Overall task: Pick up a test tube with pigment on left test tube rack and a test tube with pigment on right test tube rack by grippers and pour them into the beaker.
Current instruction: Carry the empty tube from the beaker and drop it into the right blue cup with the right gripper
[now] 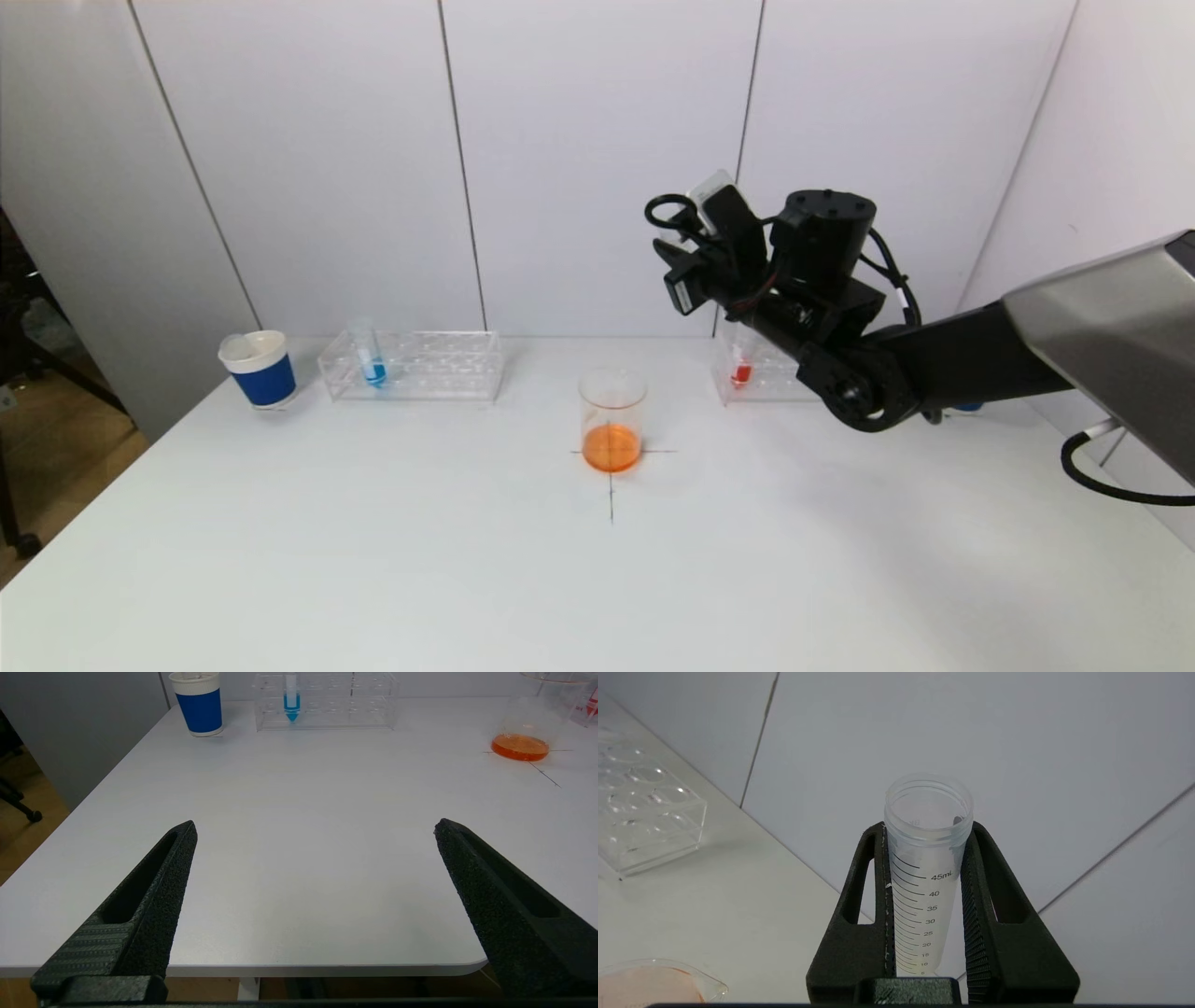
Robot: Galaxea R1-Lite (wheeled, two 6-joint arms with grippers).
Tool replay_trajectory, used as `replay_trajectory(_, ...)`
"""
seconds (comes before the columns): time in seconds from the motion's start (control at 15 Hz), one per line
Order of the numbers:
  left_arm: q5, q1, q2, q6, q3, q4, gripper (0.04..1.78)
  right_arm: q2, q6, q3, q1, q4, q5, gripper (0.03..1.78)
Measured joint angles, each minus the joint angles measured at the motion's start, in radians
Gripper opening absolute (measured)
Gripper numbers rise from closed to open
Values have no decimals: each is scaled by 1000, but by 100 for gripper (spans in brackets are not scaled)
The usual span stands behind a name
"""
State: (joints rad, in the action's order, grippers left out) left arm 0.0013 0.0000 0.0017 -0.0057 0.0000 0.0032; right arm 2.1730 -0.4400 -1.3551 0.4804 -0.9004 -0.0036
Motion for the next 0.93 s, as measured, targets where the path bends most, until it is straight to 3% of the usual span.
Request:
replay_trajectory(0.2, 0, 0, 0, 0, 0, 0, 178, -21, 92, 8, -3, 8, -56, 47)
replay_trajectory(0.47, 0, 0, 0, 0, 0, 0, 178, -60, 253, 24, 4, 23, -70, 47)
replay_trajectory(0.6, 0, 0, 0, 0, 0, 0, 178, -100, 277, 35, -17, 84, -89, 47)
replay_trajectory(0.8, 0, 0, 0, 0, 0, 0, 178, -159, 283, 59, -82, 201, -176, 47)
replay_trajectory(0.93, 0, 0, 0, 0, 0, 0, 178, -193, 309, 75, -133, 263, -198, 47)
